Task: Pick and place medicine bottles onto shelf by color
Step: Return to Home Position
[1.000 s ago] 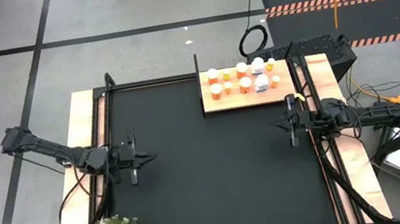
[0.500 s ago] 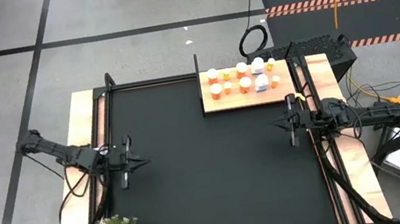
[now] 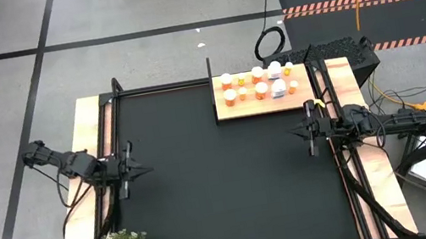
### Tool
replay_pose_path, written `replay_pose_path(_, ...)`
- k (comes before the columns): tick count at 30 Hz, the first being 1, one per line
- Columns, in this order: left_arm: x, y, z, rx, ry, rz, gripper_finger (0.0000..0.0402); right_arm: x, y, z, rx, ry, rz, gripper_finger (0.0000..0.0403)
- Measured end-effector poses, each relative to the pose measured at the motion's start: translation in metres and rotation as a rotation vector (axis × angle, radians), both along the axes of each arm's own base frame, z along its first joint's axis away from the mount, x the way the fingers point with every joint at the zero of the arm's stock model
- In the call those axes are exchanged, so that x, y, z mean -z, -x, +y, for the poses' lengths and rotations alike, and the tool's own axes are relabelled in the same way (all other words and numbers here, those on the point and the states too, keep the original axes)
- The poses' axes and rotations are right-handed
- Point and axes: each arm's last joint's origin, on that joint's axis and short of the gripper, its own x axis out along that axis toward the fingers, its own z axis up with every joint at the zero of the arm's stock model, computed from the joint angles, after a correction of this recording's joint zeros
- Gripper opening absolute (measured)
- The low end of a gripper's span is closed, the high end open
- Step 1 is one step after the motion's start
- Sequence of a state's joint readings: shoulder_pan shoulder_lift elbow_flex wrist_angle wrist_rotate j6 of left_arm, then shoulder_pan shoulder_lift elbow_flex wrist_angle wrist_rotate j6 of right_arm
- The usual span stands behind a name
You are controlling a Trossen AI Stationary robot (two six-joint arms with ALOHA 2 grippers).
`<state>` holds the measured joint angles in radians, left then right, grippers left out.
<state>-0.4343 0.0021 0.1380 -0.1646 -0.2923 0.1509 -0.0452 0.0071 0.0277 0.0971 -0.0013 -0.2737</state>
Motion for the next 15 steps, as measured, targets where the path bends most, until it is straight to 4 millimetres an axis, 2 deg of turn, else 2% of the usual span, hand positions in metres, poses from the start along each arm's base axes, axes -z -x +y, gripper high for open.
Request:
replay_pose_path(6,0.0,-0.001,0.0,0.001,-0.047,-0.022,0.0002,0.0,0.0,0.0,0.0,0.0,0.0,0.0)
replay_pose_path(15,0.02,-0.009,-0.002,0.055,-0.015,-0.04,0.0002,0.0,0.0,0.0,0.0,0.0,0.001,0.0)
